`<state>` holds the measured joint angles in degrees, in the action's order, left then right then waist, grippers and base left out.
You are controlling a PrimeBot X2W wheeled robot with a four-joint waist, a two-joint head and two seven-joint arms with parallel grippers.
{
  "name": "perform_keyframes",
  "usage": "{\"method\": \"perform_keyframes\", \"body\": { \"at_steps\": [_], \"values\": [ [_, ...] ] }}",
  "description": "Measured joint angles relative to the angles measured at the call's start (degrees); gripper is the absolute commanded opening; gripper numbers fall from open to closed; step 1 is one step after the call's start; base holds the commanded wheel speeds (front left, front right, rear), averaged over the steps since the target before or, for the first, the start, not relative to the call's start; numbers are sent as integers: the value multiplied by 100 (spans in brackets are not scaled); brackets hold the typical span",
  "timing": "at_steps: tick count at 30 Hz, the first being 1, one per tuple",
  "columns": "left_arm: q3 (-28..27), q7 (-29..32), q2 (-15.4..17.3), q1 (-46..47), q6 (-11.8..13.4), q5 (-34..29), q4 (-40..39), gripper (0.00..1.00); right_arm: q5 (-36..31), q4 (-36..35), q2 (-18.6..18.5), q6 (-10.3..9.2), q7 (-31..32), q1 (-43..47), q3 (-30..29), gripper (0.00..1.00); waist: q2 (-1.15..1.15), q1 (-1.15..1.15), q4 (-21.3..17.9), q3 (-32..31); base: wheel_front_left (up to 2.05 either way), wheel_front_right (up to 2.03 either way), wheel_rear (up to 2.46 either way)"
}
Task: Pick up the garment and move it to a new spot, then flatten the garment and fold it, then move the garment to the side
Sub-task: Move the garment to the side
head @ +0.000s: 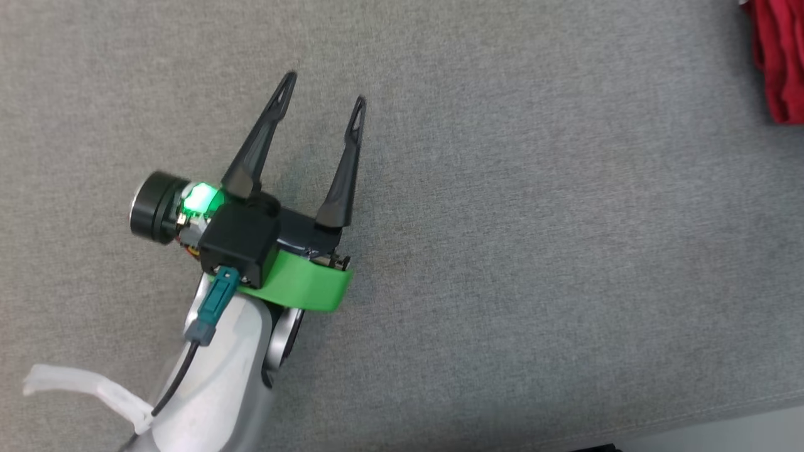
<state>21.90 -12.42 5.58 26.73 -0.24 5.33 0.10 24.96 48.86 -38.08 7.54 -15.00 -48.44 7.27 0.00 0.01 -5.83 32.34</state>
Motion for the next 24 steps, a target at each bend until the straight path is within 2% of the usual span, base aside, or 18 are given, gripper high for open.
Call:
{"method": "perform_keyframes", "body": {
  "at_steps": [6,10,17,24],
  "values": [
    [-231,-60,38,-512,207,225,260,100,-399,-1237,903,0,-1,1354,-1102,100,0,-1,-55,-517,0,0,0],
    [-376,-101,65,-769,319,379,422,100,-724,-2137,1604,0,-3,2236,-1475,100,0,-1,-53,-875,0,0,0],
    [-701,-159,109,-1196,552,594,652,100,-980,-3379,2553,0,-4,3285,-1486,100,0,-1,83,-1437,0,0,0],
    [-999,-222,156,-1581,732,798,835,100,-1113,-4089,2964,0,130,3947,-1129,100,0,-1,403,-1845,0,0,0]
  ]
}}
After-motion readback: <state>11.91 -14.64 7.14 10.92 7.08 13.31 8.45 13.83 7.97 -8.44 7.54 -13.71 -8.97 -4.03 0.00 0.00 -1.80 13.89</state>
